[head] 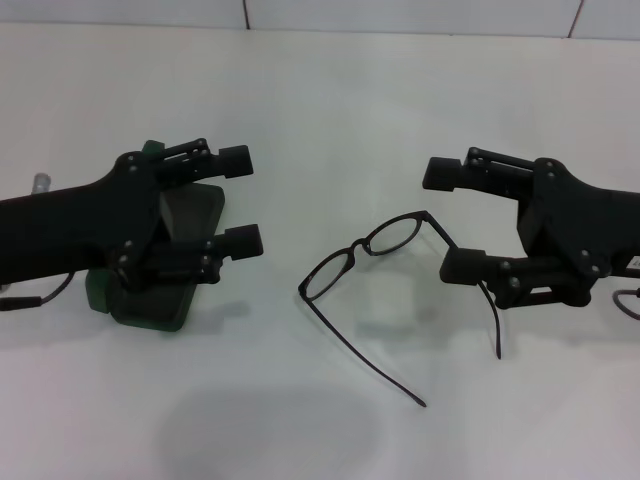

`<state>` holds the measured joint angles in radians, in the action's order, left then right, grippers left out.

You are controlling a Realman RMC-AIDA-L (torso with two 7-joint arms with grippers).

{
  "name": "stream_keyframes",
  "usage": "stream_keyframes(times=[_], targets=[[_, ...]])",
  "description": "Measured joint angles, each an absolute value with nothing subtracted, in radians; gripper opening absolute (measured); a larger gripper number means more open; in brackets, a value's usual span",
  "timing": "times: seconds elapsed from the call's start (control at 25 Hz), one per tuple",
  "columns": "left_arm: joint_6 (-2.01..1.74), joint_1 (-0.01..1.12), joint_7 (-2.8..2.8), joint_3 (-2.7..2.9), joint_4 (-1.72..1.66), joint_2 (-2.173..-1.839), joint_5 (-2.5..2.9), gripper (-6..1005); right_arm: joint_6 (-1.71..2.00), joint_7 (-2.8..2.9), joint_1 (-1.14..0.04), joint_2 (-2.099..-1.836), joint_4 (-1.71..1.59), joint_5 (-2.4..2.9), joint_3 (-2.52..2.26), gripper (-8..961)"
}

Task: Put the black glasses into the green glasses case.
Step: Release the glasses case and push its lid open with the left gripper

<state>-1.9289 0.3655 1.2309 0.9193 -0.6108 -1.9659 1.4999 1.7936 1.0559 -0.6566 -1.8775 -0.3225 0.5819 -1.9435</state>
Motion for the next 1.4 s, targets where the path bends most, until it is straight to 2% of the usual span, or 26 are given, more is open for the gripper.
stream_keyframes(times=[0.6,0.72,0.88,1.0,1.2,1.4], targets=[[-1.919,0.368,1.274,0.920,-0.625,-1.973,1.527,848,1.782,1.028,-0.631,-1.888,-0.320,0.633,-1.846,874],[-1.887,0.376,1.406,0.920,-0.742,-1.977,1.542,848,1.762,0.992,-0.585,-1.885,-0.317,0.634,-1.767,875],[-1.807,0.379,1.802,0.920,-1.127,-1.980,1.643,847,1.764,0.977,-0.523,-1.875,-0.324,0.635,-1.682,875],[-1.733,0.372,2.068,0.919,-1.447,-2.003,1.818,847,1.772,0.970,-0.479,-1.875,-0.324,0.635,-1.641,874],[-1.674,0.374,2.342,0.934,-1.785,-2.089,2.288,846,1.769,0.940,-0.436,-1.890,-0.321,0.635,-1.630,874],[-1.663,0.375,2.431,0.964,-1.742,-2.088,2.413,846,1.747,0.927,-0.439,-1.896,-0.322,0.630,-1.628,874]])
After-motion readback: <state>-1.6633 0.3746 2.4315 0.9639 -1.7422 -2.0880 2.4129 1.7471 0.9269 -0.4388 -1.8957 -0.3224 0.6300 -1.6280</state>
